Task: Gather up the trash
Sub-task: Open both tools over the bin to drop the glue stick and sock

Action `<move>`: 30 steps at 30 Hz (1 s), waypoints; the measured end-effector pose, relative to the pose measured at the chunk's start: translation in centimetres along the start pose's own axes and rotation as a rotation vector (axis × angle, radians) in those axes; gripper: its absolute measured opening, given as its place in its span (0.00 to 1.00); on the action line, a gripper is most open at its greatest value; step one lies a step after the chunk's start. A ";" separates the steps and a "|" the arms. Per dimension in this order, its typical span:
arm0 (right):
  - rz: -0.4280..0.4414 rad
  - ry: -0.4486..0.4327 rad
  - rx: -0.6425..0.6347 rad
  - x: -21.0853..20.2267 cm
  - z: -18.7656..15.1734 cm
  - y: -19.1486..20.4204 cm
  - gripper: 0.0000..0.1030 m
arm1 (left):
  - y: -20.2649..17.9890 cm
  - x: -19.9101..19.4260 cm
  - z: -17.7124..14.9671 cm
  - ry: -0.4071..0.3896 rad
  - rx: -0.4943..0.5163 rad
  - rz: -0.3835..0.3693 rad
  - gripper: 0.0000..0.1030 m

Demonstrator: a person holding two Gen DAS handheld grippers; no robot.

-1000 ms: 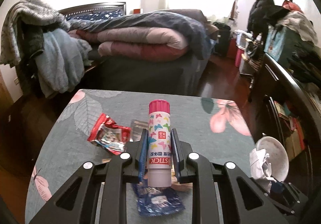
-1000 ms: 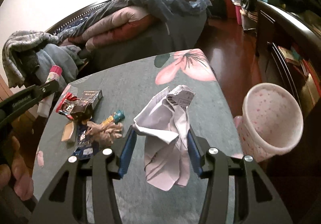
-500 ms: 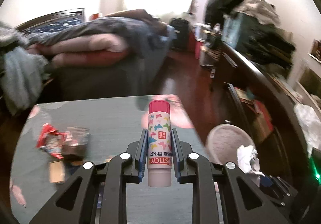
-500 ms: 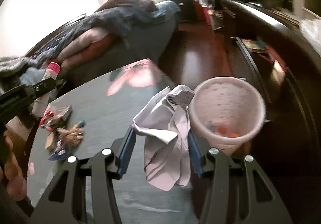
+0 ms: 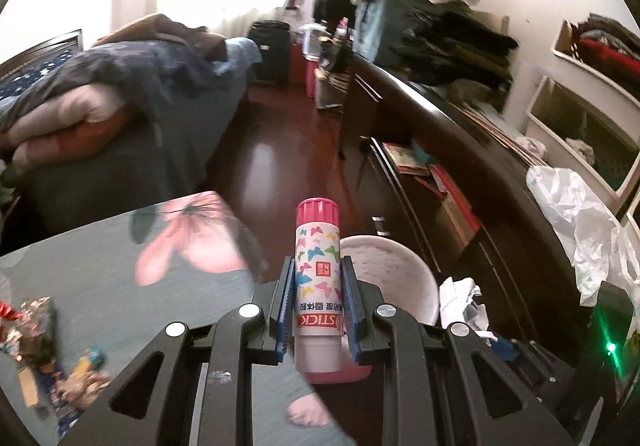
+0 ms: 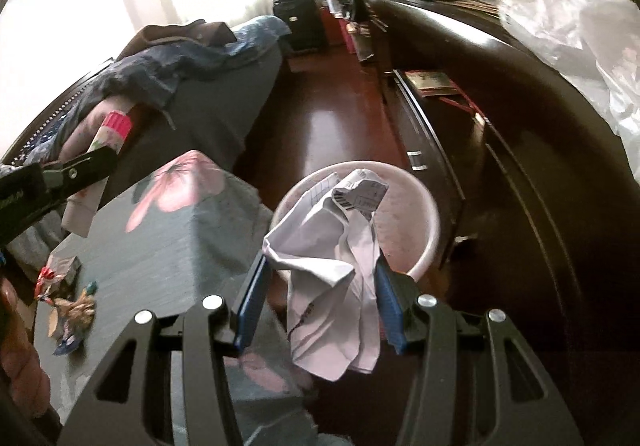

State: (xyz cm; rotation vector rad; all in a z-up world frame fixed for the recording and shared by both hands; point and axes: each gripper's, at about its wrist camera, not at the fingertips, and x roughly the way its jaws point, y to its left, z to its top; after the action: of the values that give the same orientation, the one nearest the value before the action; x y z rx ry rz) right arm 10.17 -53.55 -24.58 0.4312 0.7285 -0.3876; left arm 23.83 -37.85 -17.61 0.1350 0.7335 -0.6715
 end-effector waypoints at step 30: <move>-0.129 0.028 0.003 11.0 3.1 -3.7 0.60 | -4.1 12.5 2.3 0.093 0.092 0.009 0.32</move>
State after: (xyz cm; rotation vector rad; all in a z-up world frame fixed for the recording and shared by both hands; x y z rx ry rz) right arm 17.65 -60.35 -31.18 0.3946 0.7857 -0.5045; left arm 29.49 -48.33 -23.62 0.2547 0.7908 -0.6944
